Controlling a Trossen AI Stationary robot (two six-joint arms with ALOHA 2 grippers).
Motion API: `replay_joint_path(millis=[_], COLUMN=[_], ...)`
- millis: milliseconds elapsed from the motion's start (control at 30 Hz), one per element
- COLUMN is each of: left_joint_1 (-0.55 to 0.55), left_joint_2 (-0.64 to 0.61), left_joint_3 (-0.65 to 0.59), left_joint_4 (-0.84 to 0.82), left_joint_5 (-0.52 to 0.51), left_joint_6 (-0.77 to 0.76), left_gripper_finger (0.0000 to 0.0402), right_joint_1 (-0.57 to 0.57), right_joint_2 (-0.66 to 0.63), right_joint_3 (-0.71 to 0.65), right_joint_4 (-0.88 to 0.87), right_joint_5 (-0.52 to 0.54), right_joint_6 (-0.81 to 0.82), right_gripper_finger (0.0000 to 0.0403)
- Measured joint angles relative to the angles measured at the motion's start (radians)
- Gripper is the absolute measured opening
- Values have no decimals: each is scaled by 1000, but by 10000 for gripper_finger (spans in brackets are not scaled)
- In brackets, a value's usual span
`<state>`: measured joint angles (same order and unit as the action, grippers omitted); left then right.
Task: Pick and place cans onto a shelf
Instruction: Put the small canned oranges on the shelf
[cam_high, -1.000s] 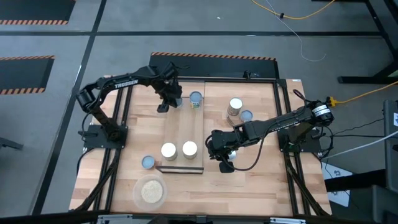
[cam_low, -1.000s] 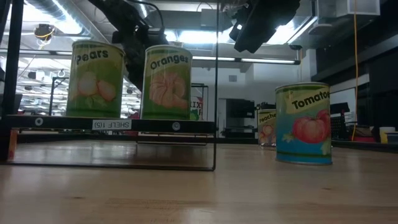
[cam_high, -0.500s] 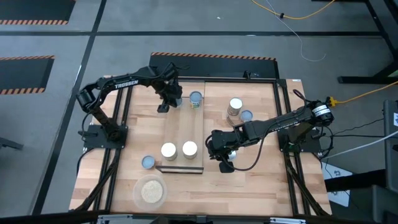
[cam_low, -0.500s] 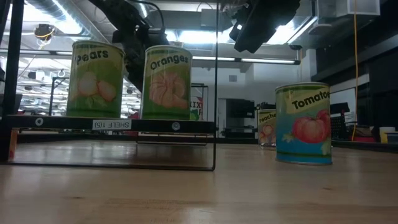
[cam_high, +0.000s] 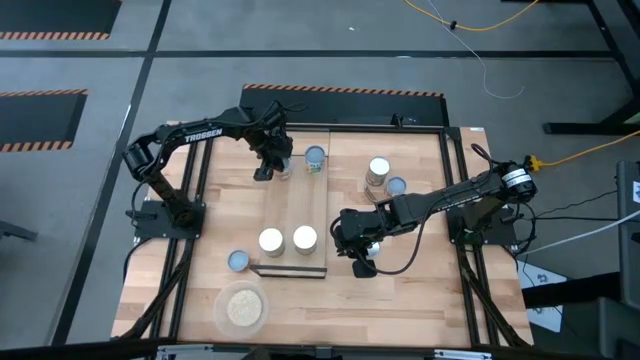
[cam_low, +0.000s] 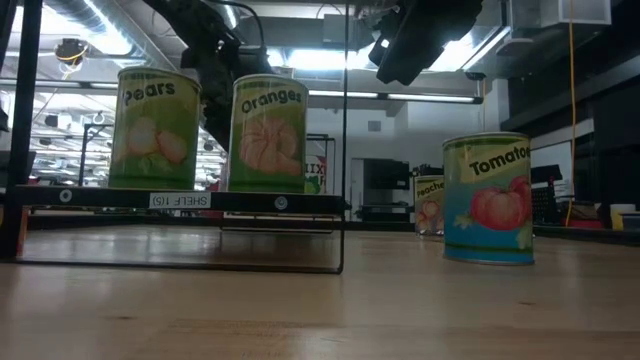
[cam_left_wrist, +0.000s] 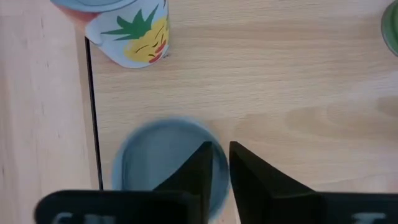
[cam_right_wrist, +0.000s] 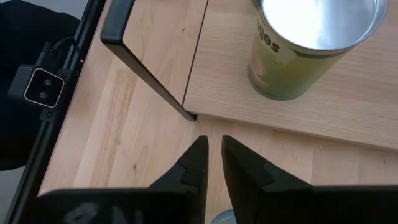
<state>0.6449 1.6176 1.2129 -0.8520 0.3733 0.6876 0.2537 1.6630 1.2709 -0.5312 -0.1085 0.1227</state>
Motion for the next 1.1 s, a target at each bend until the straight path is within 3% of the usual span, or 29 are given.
replay_joint_path(millis=[233,800,1100], left_joint_1=[0,-48,-118], left_joint_2=[0,-12,-16], left_joint_3=[0,2,2], left_joint_4=[0,9,6], left_joint_5=[-37,-69,-239], left_joint_6=[0,-52,-56], left_gripper_finger=[71,51,62], right_joint_1=[0,0,1], right_joint_2=[0,0,0], right_joint_3=[0,0,0], right_joint_4=[0,0,0], right_joint_5=[0,0,0], right_joint_6=[0,0,6], right_gripper_finger=[52,52,52])
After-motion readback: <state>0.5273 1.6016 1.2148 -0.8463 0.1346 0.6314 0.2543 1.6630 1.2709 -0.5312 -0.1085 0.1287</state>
